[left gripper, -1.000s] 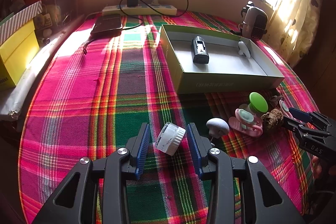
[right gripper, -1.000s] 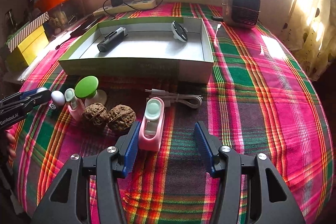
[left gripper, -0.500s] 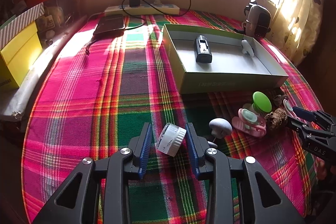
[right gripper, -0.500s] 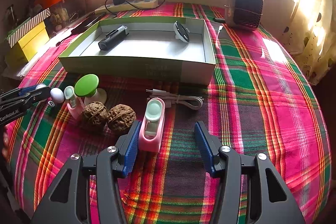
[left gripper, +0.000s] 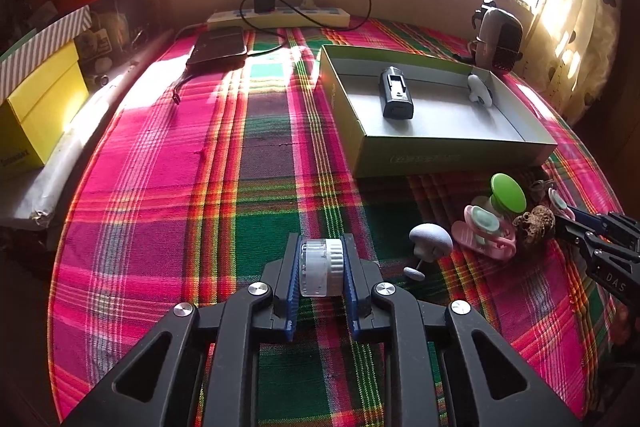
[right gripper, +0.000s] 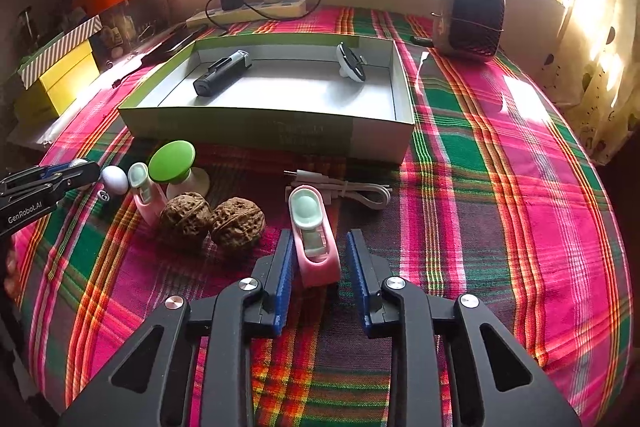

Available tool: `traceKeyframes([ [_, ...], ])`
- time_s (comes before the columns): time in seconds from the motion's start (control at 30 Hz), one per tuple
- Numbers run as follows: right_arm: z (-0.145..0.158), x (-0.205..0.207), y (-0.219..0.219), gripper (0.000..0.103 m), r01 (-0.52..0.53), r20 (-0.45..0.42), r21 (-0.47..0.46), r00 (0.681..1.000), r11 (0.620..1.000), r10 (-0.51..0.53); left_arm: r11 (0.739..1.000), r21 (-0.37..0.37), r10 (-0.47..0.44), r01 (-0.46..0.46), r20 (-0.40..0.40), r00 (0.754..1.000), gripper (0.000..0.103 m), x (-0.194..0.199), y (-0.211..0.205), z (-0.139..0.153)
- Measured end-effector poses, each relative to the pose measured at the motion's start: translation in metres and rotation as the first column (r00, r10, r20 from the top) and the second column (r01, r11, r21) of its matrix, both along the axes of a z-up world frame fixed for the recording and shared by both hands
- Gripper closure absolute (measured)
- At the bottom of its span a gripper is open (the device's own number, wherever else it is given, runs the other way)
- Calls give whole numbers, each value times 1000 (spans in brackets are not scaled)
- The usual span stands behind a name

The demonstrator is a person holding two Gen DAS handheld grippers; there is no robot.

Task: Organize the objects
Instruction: 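Close the left tool on the white container while the right tool grasps the pink holder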

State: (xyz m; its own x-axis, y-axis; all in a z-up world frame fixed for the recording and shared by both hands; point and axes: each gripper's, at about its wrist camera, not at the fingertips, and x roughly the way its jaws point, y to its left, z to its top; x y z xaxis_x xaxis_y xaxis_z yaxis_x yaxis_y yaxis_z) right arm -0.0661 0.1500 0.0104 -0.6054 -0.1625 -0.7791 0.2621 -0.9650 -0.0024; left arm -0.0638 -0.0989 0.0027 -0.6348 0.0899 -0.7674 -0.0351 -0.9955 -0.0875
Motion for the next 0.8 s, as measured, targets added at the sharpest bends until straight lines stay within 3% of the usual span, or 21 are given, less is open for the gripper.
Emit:
traceKeyframes([
  [0.37,0,1,0,84,1,-1,-1,1000,1000,-1,1000,-1,-1,1,1,1000,86,0,0,0],
  [0.8,6,2,4,85,-4,-16,-11,1000,1000,4,1000,-5,-6,6,-17,1000,86,5,1,8],
])
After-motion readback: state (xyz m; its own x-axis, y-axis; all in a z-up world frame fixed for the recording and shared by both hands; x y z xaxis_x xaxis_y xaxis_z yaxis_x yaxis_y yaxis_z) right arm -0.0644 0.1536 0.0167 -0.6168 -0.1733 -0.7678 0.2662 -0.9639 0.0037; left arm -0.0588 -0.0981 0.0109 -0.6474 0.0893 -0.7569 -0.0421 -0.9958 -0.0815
